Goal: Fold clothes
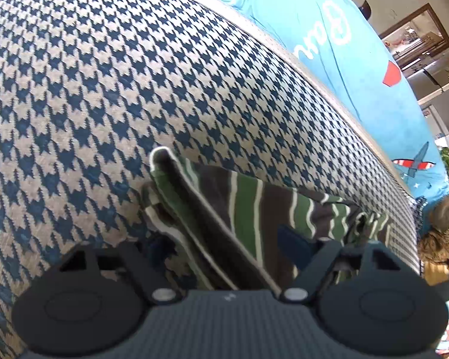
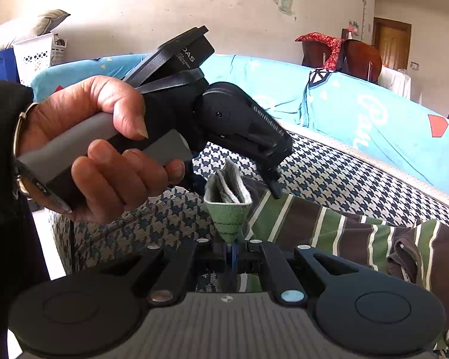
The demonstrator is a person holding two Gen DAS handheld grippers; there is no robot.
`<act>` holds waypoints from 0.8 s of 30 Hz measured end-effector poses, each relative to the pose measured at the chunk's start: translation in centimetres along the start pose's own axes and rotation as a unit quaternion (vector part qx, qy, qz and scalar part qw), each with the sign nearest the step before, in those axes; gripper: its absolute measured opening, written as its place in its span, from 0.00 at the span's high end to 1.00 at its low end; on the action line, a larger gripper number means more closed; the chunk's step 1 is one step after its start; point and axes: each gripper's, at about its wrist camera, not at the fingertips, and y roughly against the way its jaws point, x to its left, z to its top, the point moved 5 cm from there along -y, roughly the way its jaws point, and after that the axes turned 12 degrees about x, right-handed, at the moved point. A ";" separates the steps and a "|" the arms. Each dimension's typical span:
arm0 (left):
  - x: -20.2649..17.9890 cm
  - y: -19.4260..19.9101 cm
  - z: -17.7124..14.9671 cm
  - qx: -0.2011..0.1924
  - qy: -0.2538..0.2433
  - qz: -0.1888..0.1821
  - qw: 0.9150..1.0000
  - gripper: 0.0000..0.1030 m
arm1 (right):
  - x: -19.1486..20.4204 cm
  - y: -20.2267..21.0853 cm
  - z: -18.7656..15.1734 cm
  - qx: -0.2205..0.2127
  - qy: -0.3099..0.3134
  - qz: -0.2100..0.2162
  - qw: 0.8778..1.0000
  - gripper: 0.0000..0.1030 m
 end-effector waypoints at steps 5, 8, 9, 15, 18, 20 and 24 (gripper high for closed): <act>0.3 0.5 -0.5 -0.020 0.002 0.030 0.999 0.58 | 0.0 0.4 -0.3 -0.003 0.005 -0.008 1.000 0.95; 1.2 1.3 -2.2 -0.032 0.003 0.041 0.999 0.73 | -0.2 0.6 -0.5 -0.005 0.008 -0.014 1.000 0.95; 1.3 1.5 -2.7 -0.036 0.003 0.045 0.998 0.76 | -0.2 0.7 -0.6 -0.005 0.009 -0.017 1.000 0.95; -0.5 1.6 -4.0 -0.060 0.005 0.035 0.998 0.85 | -1.3 1.7 -1.0 -0.016 0.006 -0.042 0.999 0.95; -2.4 2.4 -4.6 -0.080 -0.010 0.023 0.996 0.85 | -2.2 2.7 -1.1 -0.027 0.000 -0.062 0.998 0.95; -3.9 2.9 -5.0 -0.091 -0.022 0.016 0.995 0.85 | -2.7 3.4 -1.2 -0.034 -0.005 -0.076 0.997 0.95; -7.3 3.3 -5.6 -0.104 -0.051 0.005 0.993 0.85 | -4.2 5.1 -1.5 -0.051 -0.018 -0.104 0.993 0.95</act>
